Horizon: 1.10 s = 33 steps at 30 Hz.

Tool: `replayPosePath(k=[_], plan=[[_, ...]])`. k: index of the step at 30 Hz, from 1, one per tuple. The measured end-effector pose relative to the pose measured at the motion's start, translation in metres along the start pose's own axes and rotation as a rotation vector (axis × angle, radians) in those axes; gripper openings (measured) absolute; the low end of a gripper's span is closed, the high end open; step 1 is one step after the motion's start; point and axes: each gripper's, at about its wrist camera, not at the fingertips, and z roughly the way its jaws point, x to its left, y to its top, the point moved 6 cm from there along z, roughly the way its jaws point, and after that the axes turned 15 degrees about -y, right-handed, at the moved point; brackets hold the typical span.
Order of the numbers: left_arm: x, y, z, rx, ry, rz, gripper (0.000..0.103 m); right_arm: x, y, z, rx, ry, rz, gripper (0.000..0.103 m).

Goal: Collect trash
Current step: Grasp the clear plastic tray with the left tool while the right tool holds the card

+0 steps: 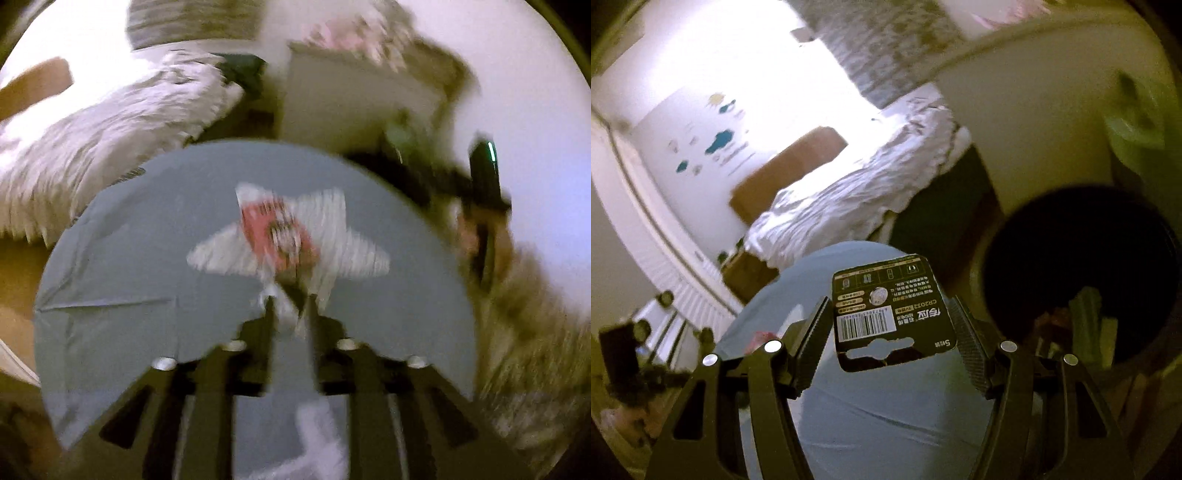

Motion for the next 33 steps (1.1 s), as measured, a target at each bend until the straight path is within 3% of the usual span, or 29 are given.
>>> replayPosePath(k=[1, 2, 3, 4, 6, 8, 12, 16, 18, 19, 20, 21, 24, 26, 30, 33], plan=[[-0.007, -0.008, 0.003, 0.039, -0.004, 0.054, 0.058, -0.011, -0.003, 0.003, 0.02, -0.002, 0.041, 0.064], [-0.015, -0.012, 0.002, 0.045, -0.014, 0.103, 0.082, -0.014, -0.005, 0.005, 0.025, 0.0, 0.054, 0.064], [-0.027, -0.013, -0.001, 0.036, -0.034, 0.184, 0.093, -0.013, -0.006, 0.005, 0.021, 0.004, 0.048, 0.064], [-0.034, -0.014, -0.003, 0.029, -0.048, 0.238, 0.097, -0.012, -0.006, 0.004, 0.015, 0.001, 0.033, 0.064], [-0.054, -0.009, -0.005, 0.039, -0.047, 0.428, 0.098, -0.007, -0.009, 0.005, 0.014, -0.008, 0.006, 0.064], [-0.063, -0.005, 0.003, 0.093, -0.039, 0.533, 0.098, -0.005, -0.014, 0.008, 0.028, -0.011, 0.004, 0.064], [-0.074, -0.007, 0.032, 0.266, -0.165, 0.658, 0.098, -0.003, -0.016, 0.013, 0.028, -0.032, 0.012, 0.064], [-0.075, -0.03, 0.058, 0.464, -0.222, 0.717, 0.097, -0.004, -0.02, 0.019, 0.038, -0.059, 0.031, 0.064], [-0.069, -0.04, 0.067, 0.522, -0.227, 0.705, 0.095, -0.006, -0.023, 0.02, 0.046, -0.07, 0.032, 0.064], [-0.066, -0.04, 0.07, 0.517, -0.201, 0.704, 0.088, -0.007, -0.024, 0.02, 0.047, -0.074, 0.029, 0.064], [-0.061, -0.041, 0.075, 0.522, -0.184, 0.671, 0.08, -0.007, -0.025, 0.02, 0.048, -0.076, 0.026, 0.064], [-0.055, -0.041, 0.078, 0.519, -0.178, 0.63, 0.064, -0.007, -0.025, 0.019, 0.049, -0.076, 0.025, 0.064], [-0.042, -0.034, 0.078, 0.361, -0.149, 0.513, 0.06, -0.008, -0.025, 0.017, 0.046, -0.067, 0.028, 0.064], [-0.034, -0.029, 0.075, 0.266, -0.162, 0.399, 0.046, -0.008, -0.025, 0.014, 0.041, -0.052, 0.038, 0.064], [-0.025, -0.017, 0.071, 0.143, -0.132, 0.244, 0.033, -0.008, -0.024, 0.011, 0.031, -0.029, 0.048, 0.064], [-0.032, 0.004, 0.071, 0.058, -0.134, 0.184, 0.032, -0.007, -0.022, 0.008, 0.021, -0.011, 0.056, 0.064]])
